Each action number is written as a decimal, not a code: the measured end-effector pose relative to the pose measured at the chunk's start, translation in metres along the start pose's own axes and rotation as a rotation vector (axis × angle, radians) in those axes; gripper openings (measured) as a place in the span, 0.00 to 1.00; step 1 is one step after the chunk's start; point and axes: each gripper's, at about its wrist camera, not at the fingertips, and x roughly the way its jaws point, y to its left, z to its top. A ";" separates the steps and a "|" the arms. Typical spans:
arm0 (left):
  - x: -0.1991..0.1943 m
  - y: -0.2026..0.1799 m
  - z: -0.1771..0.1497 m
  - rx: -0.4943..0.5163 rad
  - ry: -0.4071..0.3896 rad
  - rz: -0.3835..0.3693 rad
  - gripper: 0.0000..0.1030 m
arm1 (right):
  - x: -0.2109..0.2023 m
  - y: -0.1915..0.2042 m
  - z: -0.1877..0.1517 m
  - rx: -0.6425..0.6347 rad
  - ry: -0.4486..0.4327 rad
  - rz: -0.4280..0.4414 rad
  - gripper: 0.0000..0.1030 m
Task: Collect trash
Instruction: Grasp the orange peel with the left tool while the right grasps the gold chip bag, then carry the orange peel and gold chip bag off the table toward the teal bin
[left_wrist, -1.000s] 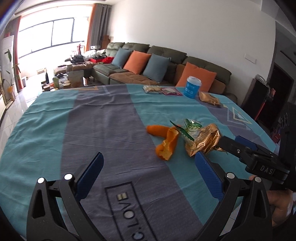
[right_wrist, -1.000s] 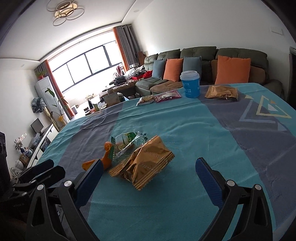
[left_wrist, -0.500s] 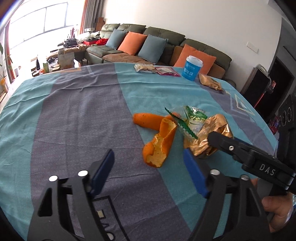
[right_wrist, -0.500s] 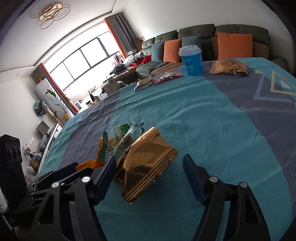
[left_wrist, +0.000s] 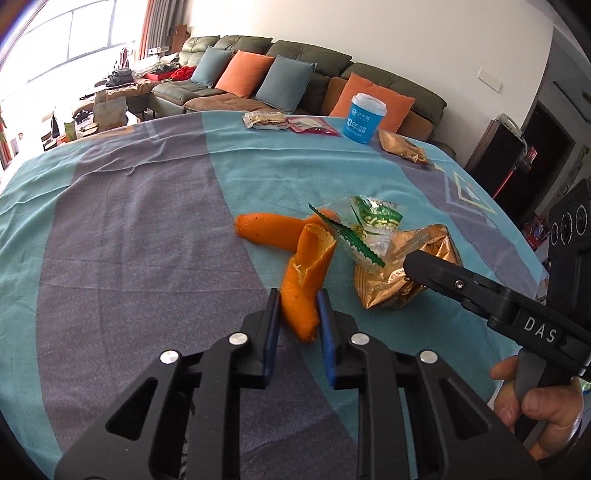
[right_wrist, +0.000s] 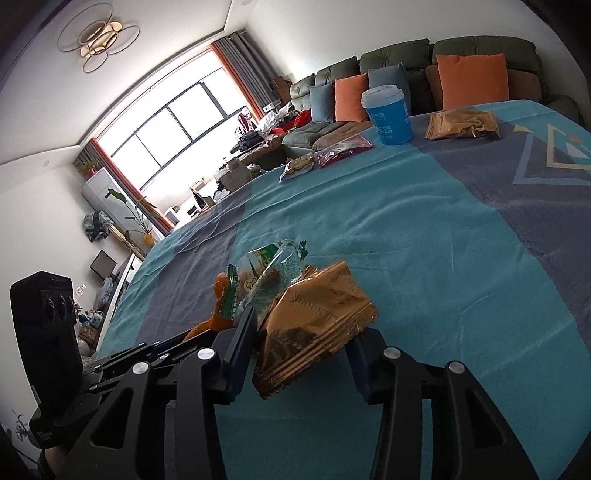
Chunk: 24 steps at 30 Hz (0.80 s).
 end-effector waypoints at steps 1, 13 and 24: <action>-0.001 0.000 -0.001 -0.001 -0.001 -0.001 0.18 | -0.001 0.001 0.001 -0.006 -0.003 -0.003 0.42; -0.038 0.004 -0.009 -0.012 -0.076 -0.014 0.18 | -0.036 0.026 0.005 -0.124 -0.087 -0.063 0.40; -0.081 0.007 -0.012 -0.028 -0.167 -0.006 0.18 | -0.068 0.050 0.009 -0.189 -0.160 -0.080 0.40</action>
